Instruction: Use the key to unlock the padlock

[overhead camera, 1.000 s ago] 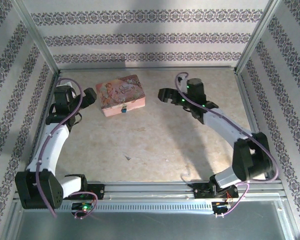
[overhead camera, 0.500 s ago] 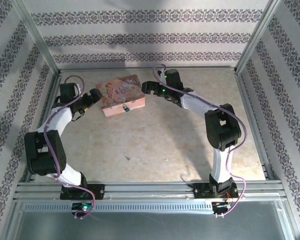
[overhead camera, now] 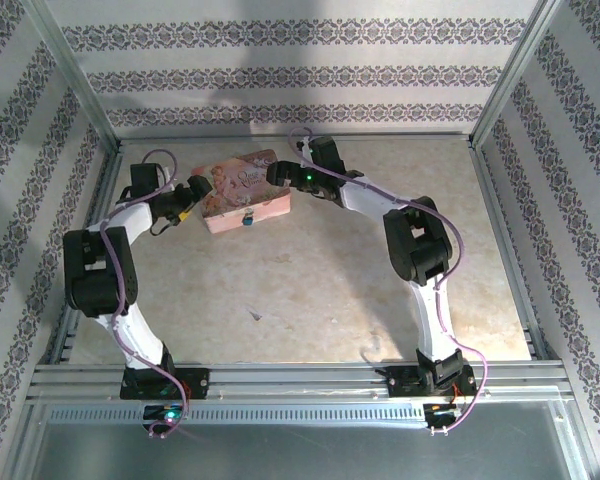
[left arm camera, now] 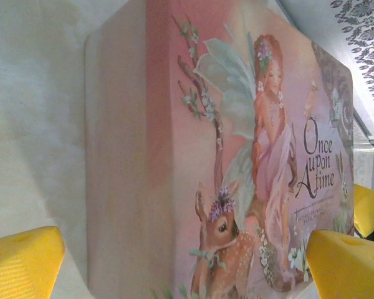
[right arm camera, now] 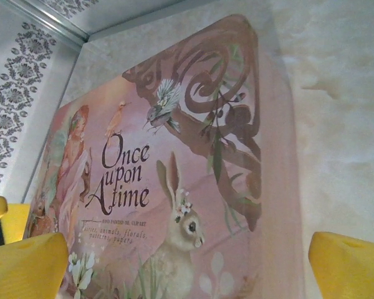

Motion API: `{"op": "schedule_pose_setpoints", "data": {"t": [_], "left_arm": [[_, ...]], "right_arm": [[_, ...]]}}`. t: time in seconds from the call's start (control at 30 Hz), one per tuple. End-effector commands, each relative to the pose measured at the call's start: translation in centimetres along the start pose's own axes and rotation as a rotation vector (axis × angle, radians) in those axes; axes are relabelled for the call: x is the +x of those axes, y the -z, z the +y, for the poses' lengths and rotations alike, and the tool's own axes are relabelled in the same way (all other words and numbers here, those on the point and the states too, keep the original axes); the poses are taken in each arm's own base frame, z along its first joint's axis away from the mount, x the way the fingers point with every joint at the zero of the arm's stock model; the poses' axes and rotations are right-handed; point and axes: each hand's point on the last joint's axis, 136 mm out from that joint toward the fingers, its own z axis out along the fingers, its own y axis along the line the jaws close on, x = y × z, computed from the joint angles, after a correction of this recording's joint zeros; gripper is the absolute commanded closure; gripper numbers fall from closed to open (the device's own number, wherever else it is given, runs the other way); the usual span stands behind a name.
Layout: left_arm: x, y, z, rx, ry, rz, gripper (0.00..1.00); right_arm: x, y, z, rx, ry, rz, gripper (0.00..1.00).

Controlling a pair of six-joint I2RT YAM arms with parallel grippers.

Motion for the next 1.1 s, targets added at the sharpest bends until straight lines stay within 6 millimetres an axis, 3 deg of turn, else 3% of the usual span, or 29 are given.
{"op": "schedule_pose_setpoints", "data": {"t": [0.0, 0.27, 0.57, 0.77, 1.07], "left_arm": [[-0.8, -0.6, -1.8, 0.077, -0.026, 0.009, 0.0], [0.2, -2.2, -3.7, 0.099, -0.075, 0.061, 0.0], [2.2, -3.3, -7.1, 0.125, -0.147, 0.103, 0.0], [5.0, -4.3, -9.3, 0.125, -0.194, 0.139, 0.0], [10.1, -5.4, -12.7, 0.147, -0.257, 0.206, 0.0]], "right_arm": [[0.7, -1.0, 1.5, -0.06, -0.029, 0.051, 0.02], [2.2, -0.2, 2.9, -0.101, -0.048, 0.096, 0.06], [4.1, 2.8, 4.1, -0.141, -0.068, 0.128, 0.12], [5.6, 5.3, 3.7, -0.108, -0.074, 0.126, 0.13], [8.5, 9.4, 1.1, 0.001, -0.088, 0.101, 0.12]]}}
